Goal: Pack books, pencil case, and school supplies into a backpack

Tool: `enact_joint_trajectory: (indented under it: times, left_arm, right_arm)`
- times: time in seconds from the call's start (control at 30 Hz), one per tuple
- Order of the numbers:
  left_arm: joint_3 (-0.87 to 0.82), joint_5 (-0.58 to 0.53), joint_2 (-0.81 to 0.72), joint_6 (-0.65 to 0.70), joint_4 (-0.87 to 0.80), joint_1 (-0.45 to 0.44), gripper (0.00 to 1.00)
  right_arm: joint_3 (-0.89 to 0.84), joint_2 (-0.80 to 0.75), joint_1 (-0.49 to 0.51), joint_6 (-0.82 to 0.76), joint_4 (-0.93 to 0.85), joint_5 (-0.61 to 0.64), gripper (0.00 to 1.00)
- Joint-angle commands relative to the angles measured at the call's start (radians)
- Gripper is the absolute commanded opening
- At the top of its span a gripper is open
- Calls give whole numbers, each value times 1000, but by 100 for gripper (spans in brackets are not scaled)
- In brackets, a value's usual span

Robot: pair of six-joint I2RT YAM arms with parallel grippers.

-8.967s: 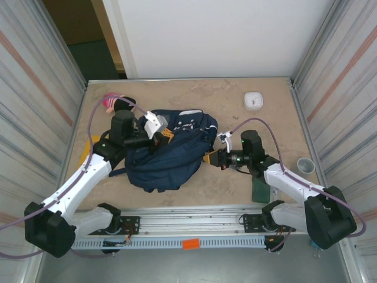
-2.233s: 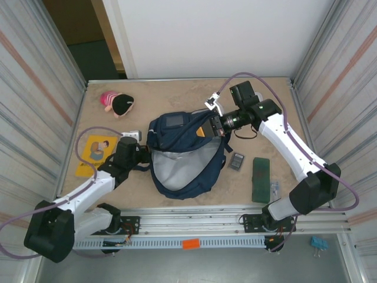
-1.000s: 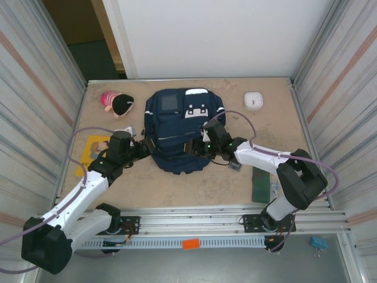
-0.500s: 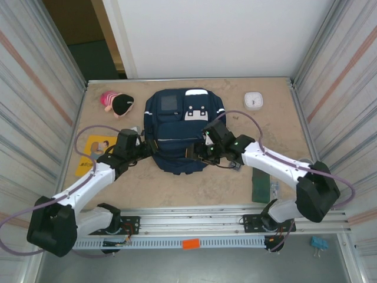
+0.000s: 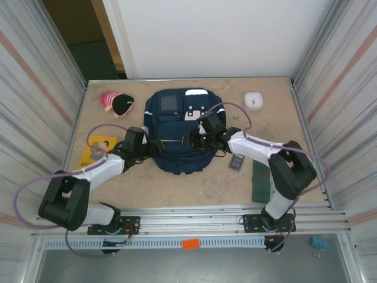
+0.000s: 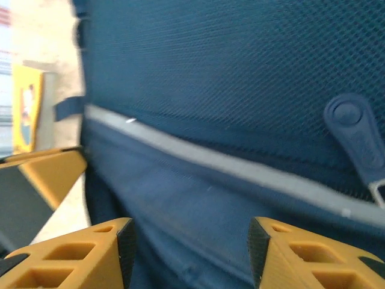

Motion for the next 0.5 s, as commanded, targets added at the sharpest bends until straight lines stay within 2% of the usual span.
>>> enact_joint_trajectory:
  times: [0.0, 0.23, 0.37, 0.47]
  left_arm:
    - [21, 35, 64, -29, 66, 2, 51]
    - [33, 27, 156, -45, 122, -65, 51]
    - [51, 12, 127, -57, 102, -84, 52]
    - [73, -3, 50, -48, 21, -71, 54]
  right_arm:
    - [-60, 29, -18, 5, 106, 58, 53]
    - [-258, -39, -53, 36, 128, 110, 53]
    - [-343, -138, -84, 32, 129, 122, 55]
    - [-349, -251, -72, 4, 130, 120, 59]
